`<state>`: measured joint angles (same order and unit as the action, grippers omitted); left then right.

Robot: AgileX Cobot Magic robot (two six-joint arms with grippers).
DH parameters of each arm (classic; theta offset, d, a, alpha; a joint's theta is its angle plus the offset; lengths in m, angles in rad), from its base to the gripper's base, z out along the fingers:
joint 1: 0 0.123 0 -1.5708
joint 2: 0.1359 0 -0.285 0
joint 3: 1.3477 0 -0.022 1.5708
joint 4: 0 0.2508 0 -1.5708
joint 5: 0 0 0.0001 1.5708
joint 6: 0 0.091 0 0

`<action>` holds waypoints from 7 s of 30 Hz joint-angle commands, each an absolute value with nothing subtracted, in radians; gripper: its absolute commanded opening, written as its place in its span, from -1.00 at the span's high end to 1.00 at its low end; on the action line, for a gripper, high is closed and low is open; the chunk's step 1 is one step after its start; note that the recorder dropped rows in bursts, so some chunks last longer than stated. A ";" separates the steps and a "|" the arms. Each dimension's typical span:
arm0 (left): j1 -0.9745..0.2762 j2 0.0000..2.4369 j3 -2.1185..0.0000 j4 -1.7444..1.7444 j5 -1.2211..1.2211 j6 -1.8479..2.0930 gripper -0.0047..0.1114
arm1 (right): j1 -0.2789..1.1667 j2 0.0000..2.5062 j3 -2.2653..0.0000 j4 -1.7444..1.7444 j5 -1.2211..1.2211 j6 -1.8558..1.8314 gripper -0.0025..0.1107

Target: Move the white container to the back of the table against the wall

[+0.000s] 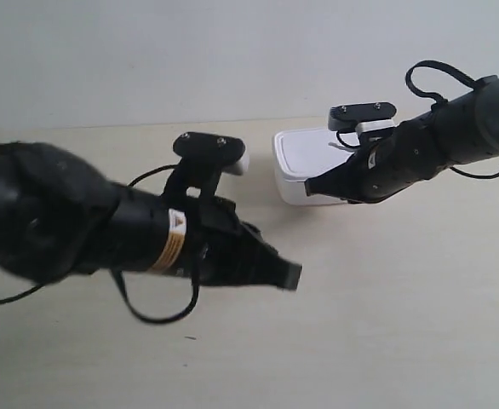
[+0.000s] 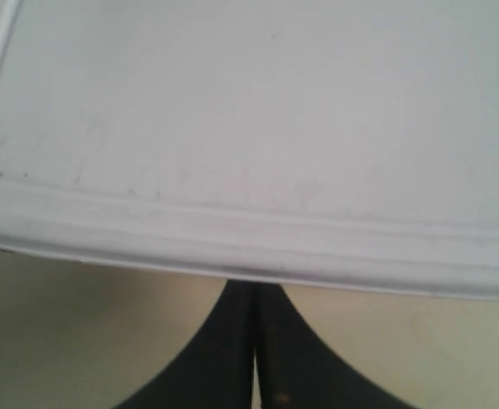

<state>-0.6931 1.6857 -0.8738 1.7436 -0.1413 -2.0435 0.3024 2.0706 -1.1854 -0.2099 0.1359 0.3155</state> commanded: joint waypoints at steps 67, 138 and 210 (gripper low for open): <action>-1.466 0.552 -0.094 1.586 0.779 -2.053 0.92 | 0.303 2.476 -1.881 -0.656 0.304 0.733 0.96; -1.466 0.552 -0.073 1.459 0.735 -2.048 0.92 | 0.348 1.009 -0.474 -0.548 -0.234 0.867 0.96; 0.060 0.000 0.000 1.421 0.701 -2.044 0.92 | 0.308 0.012 0.000 -1.345 -0.601 1.716 0.96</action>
